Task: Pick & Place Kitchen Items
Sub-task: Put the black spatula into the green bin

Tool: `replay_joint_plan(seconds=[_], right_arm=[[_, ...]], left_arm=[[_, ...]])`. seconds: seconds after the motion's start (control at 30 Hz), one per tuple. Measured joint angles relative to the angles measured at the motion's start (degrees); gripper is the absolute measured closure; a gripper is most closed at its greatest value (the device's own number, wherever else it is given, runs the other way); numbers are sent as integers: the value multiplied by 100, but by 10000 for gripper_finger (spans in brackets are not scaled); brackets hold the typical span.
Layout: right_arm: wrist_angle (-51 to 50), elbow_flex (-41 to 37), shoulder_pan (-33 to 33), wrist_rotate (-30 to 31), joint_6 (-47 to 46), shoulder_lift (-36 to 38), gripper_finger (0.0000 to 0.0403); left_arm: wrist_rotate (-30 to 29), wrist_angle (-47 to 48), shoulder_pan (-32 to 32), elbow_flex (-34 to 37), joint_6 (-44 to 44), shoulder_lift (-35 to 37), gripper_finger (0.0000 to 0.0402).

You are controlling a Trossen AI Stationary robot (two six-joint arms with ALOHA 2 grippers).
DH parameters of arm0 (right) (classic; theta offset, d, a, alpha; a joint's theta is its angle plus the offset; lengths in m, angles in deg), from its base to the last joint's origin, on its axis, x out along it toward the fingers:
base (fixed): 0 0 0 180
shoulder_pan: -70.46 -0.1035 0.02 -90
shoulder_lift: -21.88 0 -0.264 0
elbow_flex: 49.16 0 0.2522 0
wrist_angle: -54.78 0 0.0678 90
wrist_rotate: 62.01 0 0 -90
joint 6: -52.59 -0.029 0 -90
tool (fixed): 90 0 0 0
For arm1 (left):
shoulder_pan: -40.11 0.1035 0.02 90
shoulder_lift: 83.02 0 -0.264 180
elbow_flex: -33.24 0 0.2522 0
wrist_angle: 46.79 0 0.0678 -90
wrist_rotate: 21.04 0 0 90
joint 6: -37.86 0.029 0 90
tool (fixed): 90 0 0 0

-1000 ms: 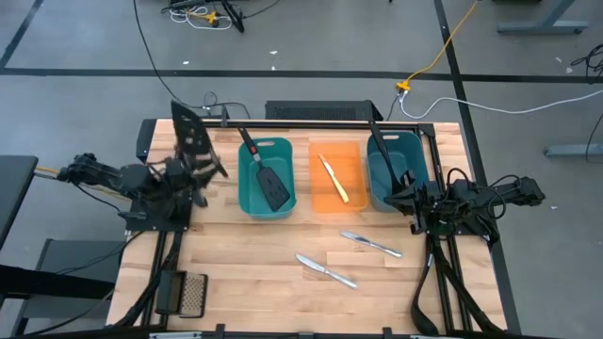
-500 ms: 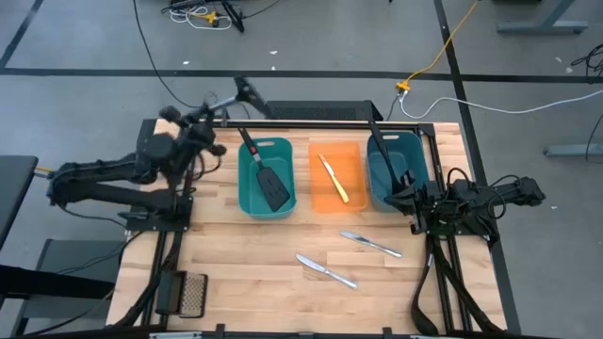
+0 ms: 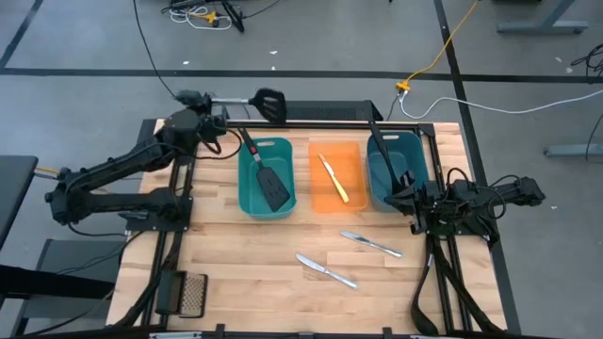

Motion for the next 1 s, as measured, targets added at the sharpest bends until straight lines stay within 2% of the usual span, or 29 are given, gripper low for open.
replay_joint_plan(seconds=[0.23,0.57,0.7,1.0], right_arm=[[-2,0,0,2,151,0,389],[-4,0,0,50,149,0,389],[-2,0,0,50,144,0,389],[-2,0,-2,50,133,-1,389]], left_arm=[[62,1088,-20,6,319,0,318],[-51,1562,-681,21,770,-17,318],[-201,1553,-957,335,1237,-41,318],[-89,1084,-1268,987,1359,-41,318]])
